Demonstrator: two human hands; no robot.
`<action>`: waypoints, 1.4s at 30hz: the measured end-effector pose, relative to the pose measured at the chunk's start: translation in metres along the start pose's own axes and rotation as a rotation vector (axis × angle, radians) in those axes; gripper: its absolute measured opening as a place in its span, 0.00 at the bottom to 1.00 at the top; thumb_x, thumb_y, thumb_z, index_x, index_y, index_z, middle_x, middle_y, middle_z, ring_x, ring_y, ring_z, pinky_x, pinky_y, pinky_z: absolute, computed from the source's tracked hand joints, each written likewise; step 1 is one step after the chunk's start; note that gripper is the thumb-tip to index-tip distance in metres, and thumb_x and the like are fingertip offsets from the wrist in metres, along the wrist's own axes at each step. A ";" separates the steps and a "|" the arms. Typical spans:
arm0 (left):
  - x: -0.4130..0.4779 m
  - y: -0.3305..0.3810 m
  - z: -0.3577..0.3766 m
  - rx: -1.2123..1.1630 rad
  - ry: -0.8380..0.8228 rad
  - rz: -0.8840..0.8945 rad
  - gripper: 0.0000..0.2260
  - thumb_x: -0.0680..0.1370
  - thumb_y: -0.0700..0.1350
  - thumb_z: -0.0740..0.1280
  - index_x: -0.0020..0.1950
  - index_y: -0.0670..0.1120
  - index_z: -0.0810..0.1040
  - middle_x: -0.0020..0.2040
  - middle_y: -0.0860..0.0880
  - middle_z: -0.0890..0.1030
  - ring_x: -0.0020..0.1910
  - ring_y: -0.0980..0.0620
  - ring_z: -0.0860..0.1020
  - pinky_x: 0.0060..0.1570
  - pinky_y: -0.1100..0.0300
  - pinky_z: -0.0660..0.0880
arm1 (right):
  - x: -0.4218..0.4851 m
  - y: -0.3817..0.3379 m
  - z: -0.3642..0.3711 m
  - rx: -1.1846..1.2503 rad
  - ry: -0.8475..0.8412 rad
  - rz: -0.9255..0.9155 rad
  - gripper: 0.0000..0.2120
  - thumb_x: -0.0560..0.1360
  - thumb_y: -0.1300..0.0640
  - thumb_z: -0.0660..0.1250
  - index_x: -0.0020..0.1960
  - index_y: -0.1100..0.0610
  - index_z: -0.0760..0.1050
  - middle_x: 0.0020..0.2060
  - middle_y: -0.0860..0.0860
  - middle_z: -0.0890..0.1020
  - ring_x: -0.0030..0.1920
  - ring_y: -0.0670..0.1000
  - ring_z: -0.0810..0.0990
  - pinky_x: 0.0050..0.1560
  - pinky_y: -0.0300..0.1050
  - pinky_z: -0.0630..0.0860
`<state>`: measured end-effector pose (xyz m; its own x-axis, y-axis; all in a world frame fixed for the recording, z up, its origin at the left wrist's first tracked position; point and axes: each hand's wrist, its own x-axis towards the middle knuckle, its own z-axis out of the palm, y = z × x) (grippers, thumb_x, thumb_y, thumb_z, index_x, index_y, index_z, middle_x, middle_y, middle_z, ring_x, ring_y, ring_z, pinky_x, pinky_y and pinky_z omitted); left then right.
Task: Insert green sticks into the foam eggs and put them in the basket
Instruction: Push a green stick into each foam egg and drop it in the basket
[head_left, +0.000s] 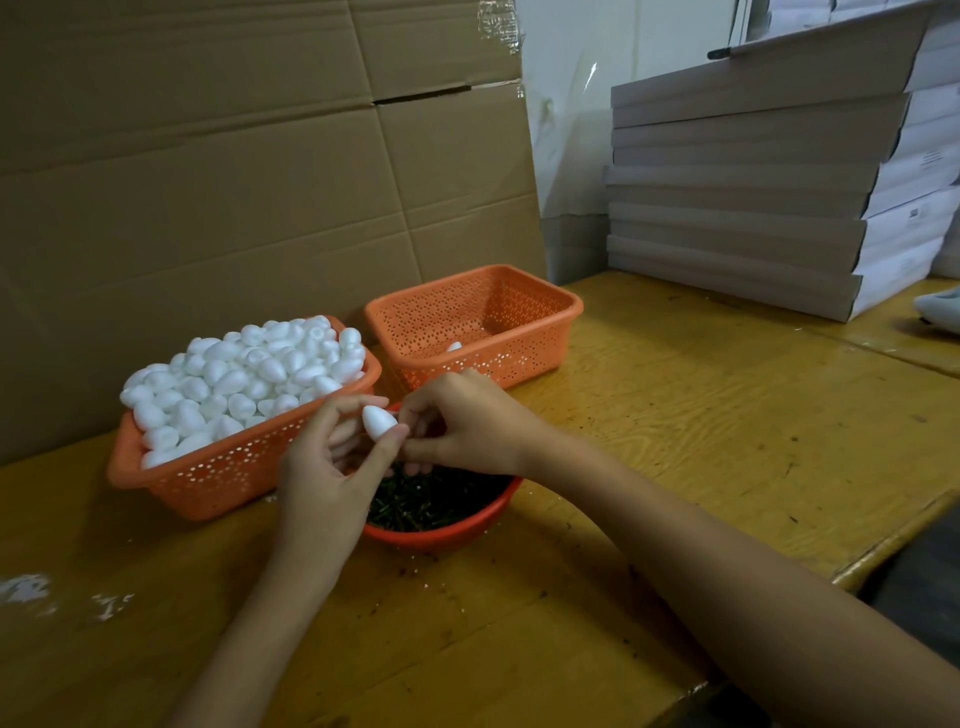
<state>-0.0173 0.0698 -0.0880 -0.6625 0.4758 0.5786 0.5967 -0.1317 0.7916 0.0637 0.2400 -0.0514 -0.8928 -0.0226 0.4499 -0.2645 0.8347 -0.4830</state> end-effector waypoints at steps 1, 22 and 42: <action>0.000 0.000 0.000 0.008 -0.005 0.005 0.12 0.75 0.52 0.75 0.58 0.53 0.83 0.51 0.54 0.88 0.52 0.54 0.87 0.44 0.63 0.83 | 0.000 0.000 0.000 0.009 -0.003 0.003 0.03 0.76 0.59 0.75 0.43 0.56 0.84 0.35 0.45 0.87 0.38 0.39 0.85 0.48 0.41 0.80; -0.001 -0.005 -0.001 0.124 -0.079 0.027 0.12 0.83 0.50 0.68 0.66 0.53 0.81 0.51 0.58 0.87 0.52 0.55 0.86 0.43 0.66 0.81 | -0.001 -0.003 -0.004 0.105 -0.051 0.067 0.04 0.78 0.58 0.74 0.46 0.58 0.86 0.37 0.49 0.88 0.38 0.43 0.87 0.51 0.50 0.83; 0.001 -0.006 -0.001 0.121 -0.027 0.028 0.15 0.79 0.52 0.75 0.66 0.58 0.83 0.58 0.50 0.77 0.61 0.51 0.81 0.61 0.51 0.80 | -0.001 -0.001 -0.003 0.071 -0.021 0.070 0.04 0.75 0.59 0.76 0.41 0.56 0.85 0.34 0.46 0.87 0.37 0.39 0.85 0.47 0.38 0.79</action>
<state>-0.0217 0.0695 -0.0918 -0.6329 0.4970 0.5936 0.6666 -0.0401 0.7443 0.0660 0.2406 -0.0495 -0.9171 0.0222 0.3980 -0.2259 0.7937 -0.5649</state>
